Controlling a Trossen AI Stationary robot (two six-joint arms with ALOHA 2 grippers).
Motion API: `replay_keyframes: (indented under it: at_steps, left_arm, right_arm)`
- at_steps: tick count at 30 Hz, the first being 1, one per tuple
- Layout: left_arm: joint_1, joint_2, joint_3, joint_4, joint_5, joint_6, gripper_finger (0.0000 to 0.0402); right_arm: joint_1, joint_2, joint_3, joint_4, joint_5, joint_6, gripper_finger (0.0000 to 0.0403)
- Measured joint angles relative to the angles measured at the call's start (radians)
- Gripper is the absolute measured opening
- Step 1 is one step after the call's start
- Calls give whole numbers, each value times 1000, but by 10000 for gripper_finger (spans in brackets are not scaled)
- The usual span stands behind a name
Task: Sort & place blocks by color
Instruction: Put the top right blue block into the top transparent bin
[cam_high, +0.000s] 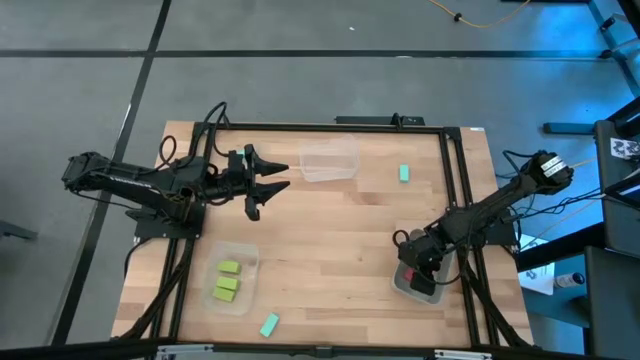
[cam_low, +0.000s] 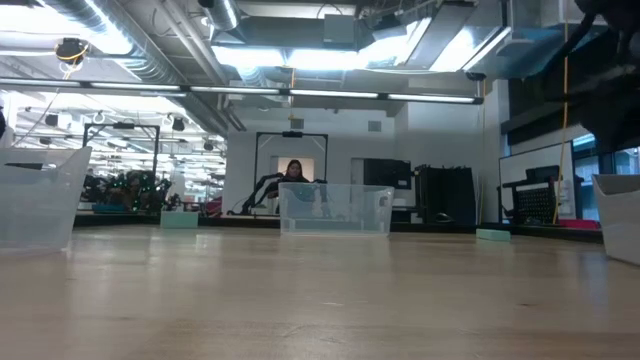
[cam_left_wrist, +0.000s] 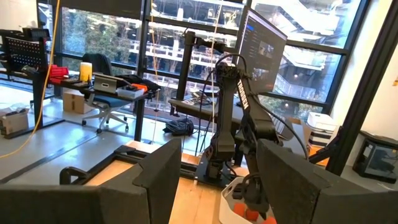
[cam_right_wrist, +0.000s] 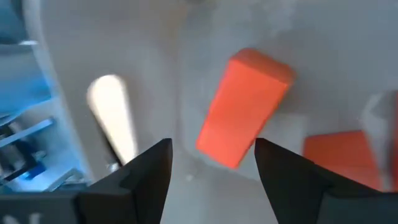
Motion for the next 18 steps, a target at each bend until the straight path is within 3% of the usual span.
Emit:
replay_keyframes:
  at_steps: [10,13,18]
  left_arm:
    - [0,-2,0,-1,23,-2,202]
    - [0,-19,2,1,65,-8,202]
    - [0,-54,2,-2,118,-11,202]
  right_arm:
    - [-2,-172,0,107,-28,70,233]
    - [-2,-231,1,196,62,121,233]
    - [-27,-293,1,353,334,134,233]
